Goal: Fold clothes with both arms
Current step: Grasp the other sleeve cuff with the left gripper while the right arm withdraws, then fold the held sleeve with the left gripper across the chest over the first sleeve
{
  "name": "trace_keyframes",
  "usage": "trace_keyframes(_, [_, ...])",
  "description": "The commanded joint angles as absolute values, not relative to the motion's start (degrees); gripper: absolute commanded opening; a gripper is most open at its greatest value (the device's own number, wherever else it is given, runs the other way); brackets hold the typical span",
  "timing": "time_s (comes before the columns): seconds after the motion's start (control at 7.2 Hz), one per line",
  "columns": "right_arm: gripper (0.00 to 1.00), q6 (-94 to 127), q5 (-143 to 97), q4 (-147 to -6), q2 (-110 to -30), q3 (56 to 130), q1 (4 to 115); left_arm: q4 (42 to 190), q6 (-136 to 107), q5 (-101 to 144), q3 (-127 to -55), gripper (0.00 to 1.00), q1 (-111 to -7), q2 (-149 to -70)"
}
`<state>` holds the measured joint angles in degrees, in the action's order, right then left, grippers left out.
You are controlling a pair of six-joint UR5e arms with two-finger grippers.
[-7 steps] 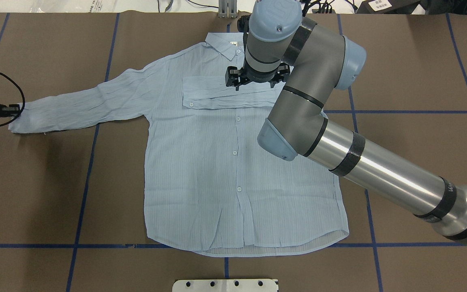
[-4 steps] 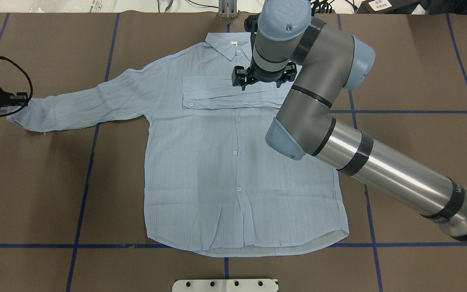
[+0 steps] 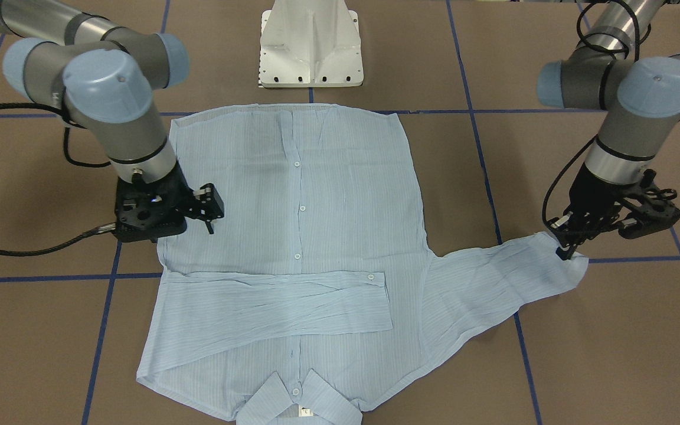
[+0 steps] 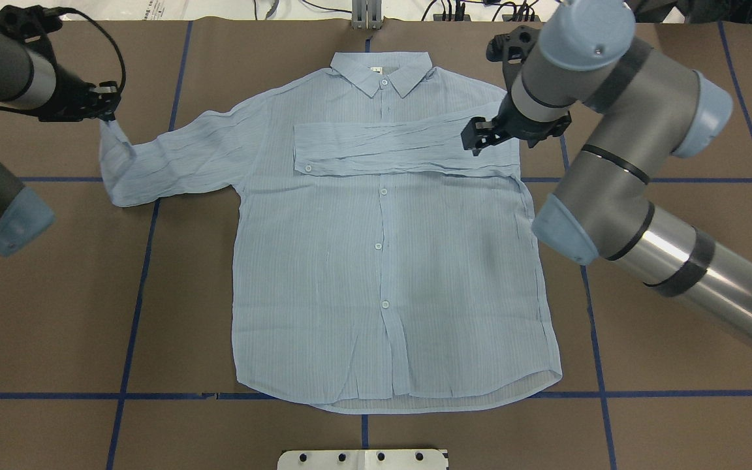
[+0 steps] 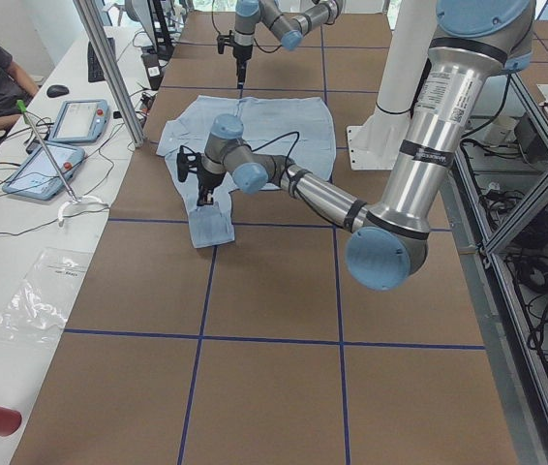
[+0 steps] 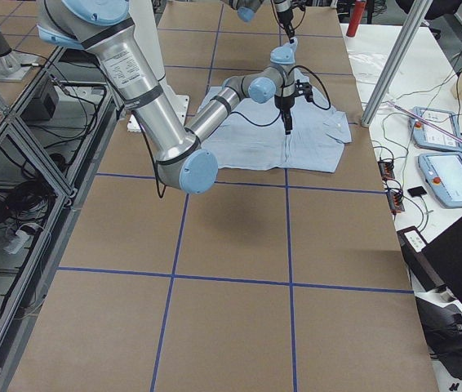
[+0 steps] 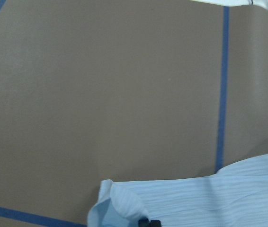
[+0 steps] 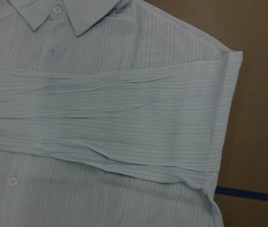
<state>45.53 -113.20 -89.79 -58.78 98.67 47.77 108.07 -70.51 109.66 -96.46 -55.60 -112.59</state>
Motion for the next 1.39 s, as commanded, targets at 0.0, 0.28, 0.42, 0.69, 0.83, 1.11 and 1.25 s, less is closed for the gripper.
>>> trace_keyframes(0.0, [1.0,36.69,-118.45,-89.47,-68.69,103.61,53.06,103.62,-84.48,111.01,-95.9,0.0,-50.22,-122.57])
trace_keyframes(0.28, [1.0,26.42,-120.22,-89.47,-75.03,104.5,57.63,102.57,-94.0,111.53,-95.02,0.0,-46.42,-130.22])
trace_keyframes(0.42, [1.0,22.28,-121.63,-89.39,-78.19,104.59,60.27,102.66,-98.48,111.62,-92.49,0.0,-45.1,-135.74])
trace_keyframes(0.69, [1.0,18.29,-124.8,-89.38,-81.64,104.59,64.58,103.96,-105.09,111.45,-78.39,0.0,-43.69,-151.1])
trace_keyframes(0.83, [1.0,18.54,-124.8,-89.3,-82.0,104.33,64.6,106.93,-107.12,111.36,-75.79,0.0,-43.25,-152.82])
trace_keyframes(1.11, [1.0,18.63,-124.8,-89.3,-81.91,104.15,64.51,108.8,-107.84,111.09,-74.02,0.0,-42.63,-154.15])
trace_keyframes(1.25, [1.0,18.63,-124.8,-89.3,-81.91,104.15,64.51,112.38,-109.5,111.01,-71.83,0.0,-42.63,-154.33])
